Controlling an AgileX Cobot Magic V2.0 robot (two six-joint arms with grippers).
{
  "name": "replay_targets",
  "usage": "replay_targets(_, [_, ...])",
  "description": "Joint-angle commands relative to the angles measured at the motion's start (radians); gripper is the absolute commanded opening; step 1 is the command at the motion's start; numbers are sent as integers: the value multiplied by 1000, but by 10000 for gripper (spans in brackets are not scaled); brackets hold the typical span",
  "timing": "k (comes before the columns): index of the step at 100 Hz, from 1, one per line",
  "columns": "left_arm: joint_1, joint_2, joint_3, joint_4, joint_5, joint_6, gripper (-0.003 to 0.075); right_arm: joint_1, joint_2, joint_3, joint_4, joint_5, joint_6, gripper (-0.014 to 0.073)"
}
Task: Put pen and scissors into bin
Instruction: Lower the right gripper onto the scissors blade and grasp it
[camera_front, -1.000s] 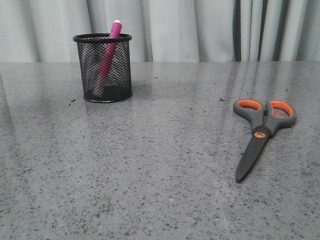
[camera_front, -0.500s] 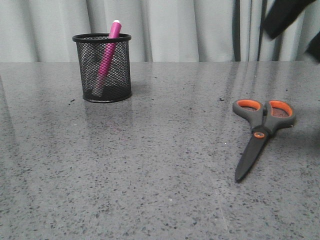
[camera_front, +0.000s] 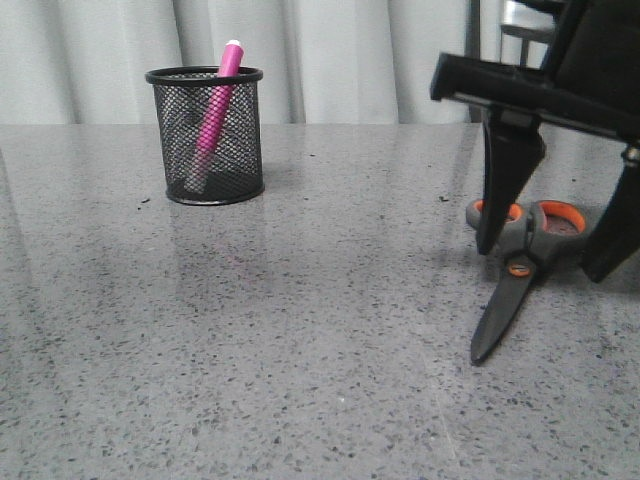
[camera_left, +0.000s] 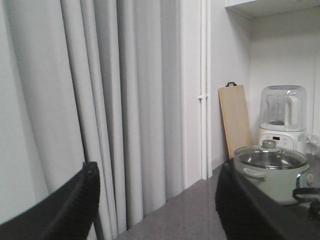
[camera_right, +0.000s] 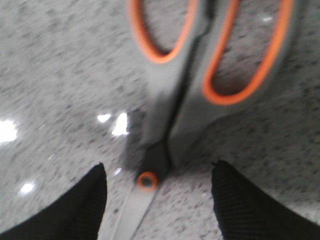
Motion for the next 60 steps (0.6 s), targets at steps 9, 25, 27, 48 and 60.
replay_targets(9, [-28,-28,-25,-32,24,-13,447,-1,12,-40,-55,-53,93,411])
replay_targets(25, [-41,-29,-25,-32,26,-13,440,18,67,-46,-55,-56,117,411])
replay_targets(27, [-41,-29,-25,-32,26,-13,441,21,76,-49,-55,-52,117,411])
replay_targets(48, [-41,-31,-25,-32,26,-13,441,70,171,-96,-108,37,117,317])
replay_targets(60, [-41,-32,-25,-32,26,-13,441,94,217,-121,-163,111,110,134])
